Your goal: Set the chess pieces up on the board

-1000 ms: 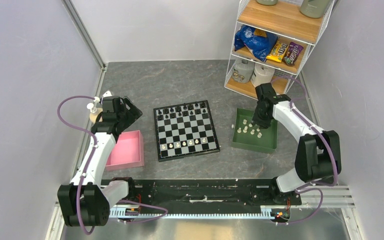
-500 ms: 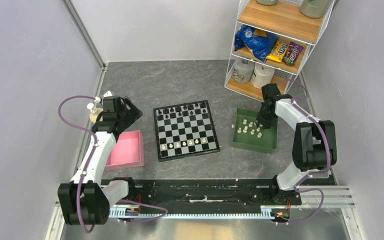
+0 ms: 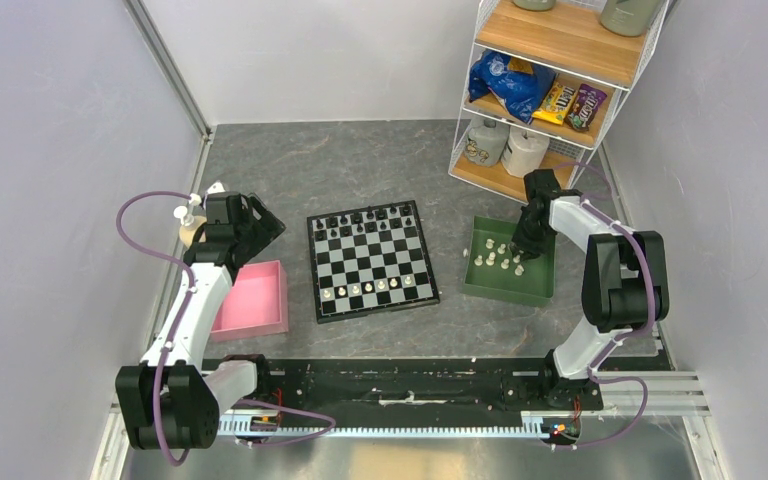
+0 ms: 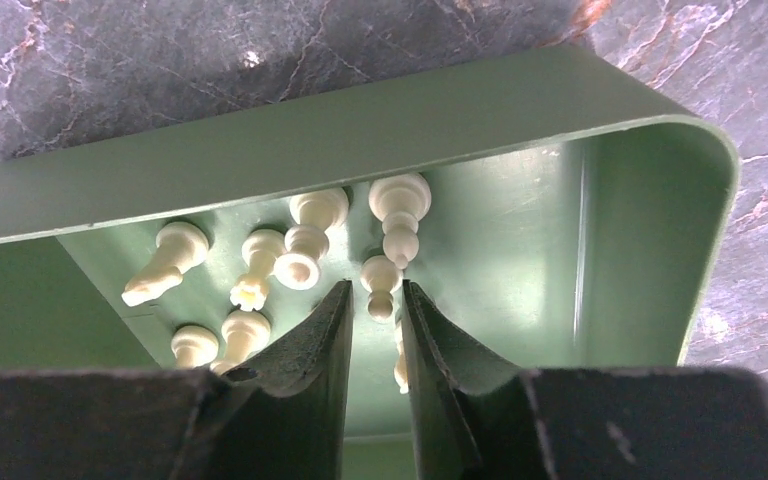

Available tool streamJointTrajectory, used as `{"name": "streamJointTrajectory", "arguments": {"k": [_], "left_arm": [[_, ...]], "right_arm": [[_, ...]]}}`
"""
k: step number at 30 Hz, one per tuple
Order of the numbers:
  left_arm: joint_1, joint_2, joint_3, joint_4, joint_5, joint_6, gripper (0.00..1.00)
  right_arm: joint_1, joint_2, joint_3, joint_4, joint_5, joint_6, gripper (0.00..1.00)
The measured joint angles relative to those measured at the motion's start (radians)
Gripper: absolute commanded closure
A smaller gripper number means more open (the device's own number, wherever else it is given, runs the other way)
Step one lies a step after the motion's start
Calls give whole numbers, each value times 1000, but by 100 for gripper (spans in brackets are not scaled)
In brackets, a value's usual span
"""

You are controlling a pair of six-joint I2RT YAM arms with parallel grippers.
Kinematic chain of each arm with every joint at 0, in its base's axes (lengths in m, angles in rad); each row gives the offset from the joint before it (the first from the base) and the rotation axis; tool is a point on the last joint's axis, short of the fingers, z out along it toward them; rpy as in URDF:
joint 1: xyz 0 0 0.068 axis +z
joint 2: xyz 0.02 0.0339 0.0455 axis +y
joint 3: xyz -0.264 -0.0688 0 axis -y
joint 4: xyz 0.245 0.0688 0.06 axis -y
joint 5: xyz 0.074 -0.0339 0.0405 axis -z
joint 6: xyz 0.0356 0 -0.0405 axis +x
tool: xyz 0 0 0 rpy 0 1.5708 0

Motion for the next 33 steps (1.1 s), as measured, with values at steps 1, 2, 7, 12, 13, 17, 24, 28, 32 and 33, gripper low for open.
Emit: {"name": "streamJointTrajectory", "arguments": {"k": [1,2,7,12,13,17,24,28,32,33], "left_arm": [[0,0,0,0,0,0,16],[0,1,0,0,0,0,16],[0,6,0,0,0,0,16],[0,8,0,0,0,0,16],[0,8,0,0,0,0,16],[0,8,0,0,0,0,16],[0,8,0,0,1,0,16],[0,8,0,0,1,0,16],[0,8,0,1,2,0,16],[0,8,0,1,2,0,16]], "right_arm": [[0,0,0,2,-3,-1,71],[0,0,0,3,-5,-2,71],[0,0,0,10,-6,-3,74],[0,0,0,10,-6,-5,79],[0,0,0,10,-6,-6,79],[0,0,0,10,-6,-7,81],[0,-16,0,-3,-17,-10,84],[0,-85,0,-25,-29,-10,84],[14,-188,0,-51,-33,-8,84],[24,-211,0,-59,-31,-5,84]]}}
